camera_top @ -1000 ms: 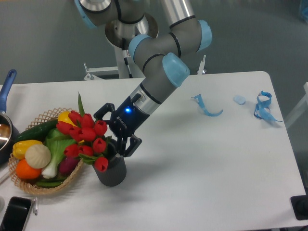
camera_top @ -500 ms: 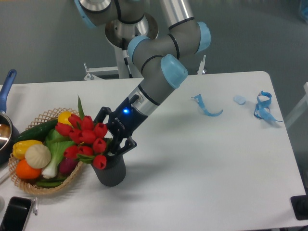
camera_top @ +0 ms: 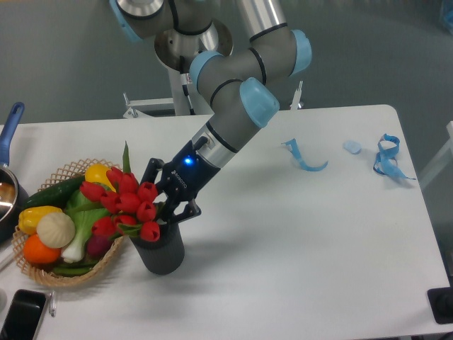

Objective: Pick up the flowers from the vase
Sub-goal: 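Lift the gripped tulips straight up out of the black vase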

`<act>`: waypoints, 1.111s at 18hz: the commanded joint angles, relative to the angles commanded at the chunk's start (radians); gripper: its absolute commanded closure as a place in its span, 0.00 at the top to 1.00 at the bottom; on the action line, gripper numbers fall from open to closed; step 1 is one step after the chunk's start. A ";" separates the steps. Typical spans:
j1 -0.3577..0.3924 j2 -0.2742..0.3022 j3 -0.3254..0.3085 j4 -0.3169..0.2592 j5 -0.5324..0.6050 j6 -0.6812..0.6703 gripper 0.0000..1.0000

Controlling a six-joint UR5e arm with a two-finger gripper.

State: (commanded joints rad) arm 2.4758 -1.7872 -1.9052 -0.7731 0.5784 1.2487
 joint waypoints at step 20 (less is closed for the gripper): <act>0.051 0.166 0.012 -0.002 -0.063 -0.140 0.45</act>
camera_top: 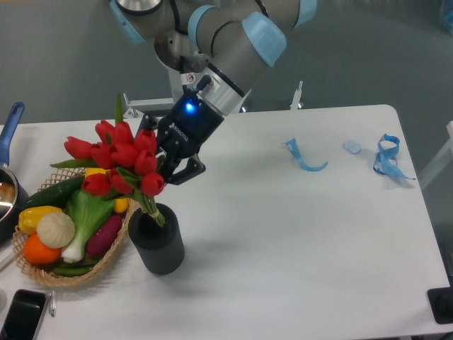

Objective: Pick up the flowers from the vase
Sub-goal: 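Lift the gripped tulips straight up out of the black vase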

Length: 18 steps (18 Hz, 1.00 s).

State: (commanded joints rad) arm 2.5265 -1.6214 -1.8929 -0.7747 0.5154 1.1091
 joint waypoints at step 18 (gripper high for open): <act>0.002 0.035 0.069 0.000 -0.078 -0.098 0.44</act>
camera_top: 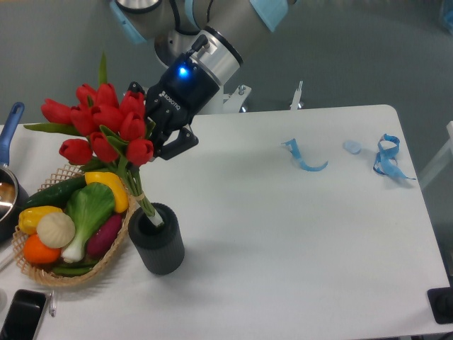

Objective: Pick up the flowers from the vase
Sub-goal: 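Lift the gripped tulips straight up out of the black vase, then carry the tulips away from the vase toward the blue ribbons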

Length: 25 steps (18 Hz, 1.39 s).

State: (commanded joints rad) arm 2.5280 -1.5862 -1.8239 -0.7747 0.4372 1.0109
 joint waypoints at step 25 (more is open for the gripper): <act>0.443 -0.204 0.184 0.000 0.009 -0.002 0.44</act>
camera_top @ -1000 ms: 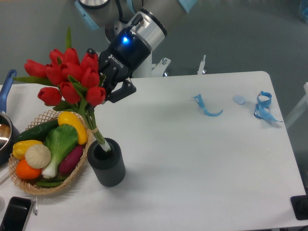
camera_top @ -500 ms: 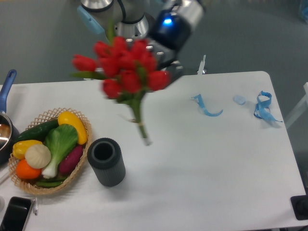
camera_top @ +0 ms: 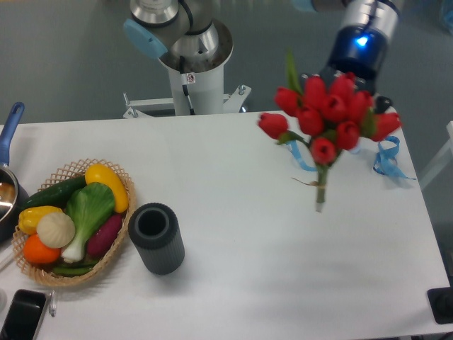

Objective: Pick up the flowers from the vase
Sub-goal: 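Carry the tulips away from the vase toward the blue ribbons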

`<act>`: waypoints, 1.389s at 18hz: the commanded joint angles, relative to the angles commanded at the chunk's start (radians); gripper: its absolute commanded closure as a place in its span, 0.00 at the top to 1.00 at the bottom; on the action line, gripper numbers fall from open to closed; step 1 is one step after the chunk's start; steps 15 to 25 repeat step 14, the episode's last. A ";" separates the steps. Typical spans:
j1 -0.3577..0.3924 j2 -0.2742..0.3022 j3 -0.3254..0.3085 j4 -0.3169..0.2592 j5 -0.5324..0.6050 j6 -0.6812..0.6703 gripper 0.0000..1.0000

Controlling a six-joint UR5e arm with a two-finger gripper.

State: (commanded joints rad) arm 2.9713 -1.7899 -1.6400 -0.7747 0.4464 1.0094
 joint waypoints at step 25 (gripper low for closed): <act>0.031 -0.049 -0.015 0.000 0.002 0.078 0.44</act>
